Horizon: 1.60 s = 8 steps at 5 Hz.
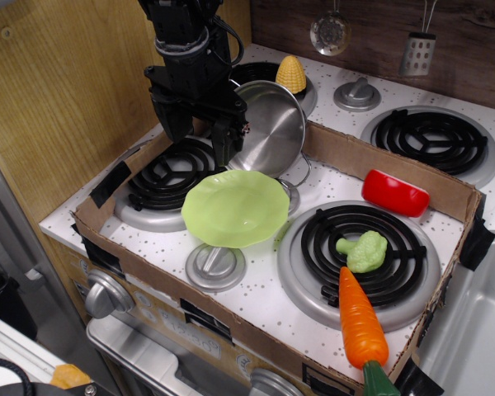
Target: Put carrot on plate
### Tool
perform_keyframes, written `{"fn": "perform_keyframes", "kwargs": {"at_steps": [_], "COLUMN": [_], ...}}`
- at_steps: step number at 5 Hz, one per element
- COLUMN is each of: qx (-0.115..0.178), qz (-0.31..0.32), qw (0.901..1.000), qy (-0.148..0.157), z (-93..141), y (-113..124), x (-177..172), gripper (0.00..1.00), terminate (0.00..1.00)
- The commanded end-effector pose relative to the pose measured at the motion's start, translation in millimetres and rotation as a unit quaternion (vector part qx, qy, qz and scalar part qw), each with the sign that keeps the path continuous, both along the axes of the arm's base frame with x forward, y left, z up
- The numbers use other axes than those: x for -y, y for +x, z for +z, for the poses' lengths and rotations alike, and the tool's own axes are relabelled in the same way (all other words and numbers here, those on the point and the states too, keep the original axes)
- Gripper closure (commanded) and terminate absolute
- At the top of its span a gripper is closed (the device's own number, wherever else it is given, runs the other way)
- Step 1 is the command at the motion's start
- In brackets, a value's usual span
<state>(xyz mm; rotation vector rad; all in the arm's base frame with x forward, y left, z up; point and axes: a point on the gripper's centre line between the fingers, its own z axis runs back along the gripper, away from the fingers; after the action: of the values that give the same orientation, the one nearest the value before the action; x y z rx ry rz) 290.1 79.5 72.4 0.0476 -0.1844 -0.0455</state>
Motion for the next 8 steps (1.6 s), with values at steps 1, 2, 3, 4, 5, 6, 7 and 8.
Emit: {"fn": "perform_keyframes", "kwargs": {"at_steps": [1, 2, 3, 4, 5, 6, 7, 8], "qx": [0.0, 0.01, 0.0, 0.009, -0.021, -0.047, -0.07, -0.076], "qz": [0.0, 0.071, 0.14, 0.182, 0.268, 0.309, 0.288, 0.283], "qw": [1.0, 0.9971, 0.9896, 0.9823, 0.963, 0.9499, 0.9538, 0.954], "qy": [0.0, 0.024, 0.032, 0.043, 0.021, -0.004, -0.05, -0.065], "z": [0, 15, 33, 46, 48, 41, 39, 36], "y": [0, -11, -18, -25, -32, -44, -56, -64], "x": [0, 18, 43, 68, 102, 119, 138, 147], "gripper": [0.0, 0.0, 0.0, 0.0, 0.0, 0.0, 0.0, 0.0], "terminate": [0.0, 0.0, 0.0, 0.0, 0.0, 0.0, 0.0, 0.0]}}
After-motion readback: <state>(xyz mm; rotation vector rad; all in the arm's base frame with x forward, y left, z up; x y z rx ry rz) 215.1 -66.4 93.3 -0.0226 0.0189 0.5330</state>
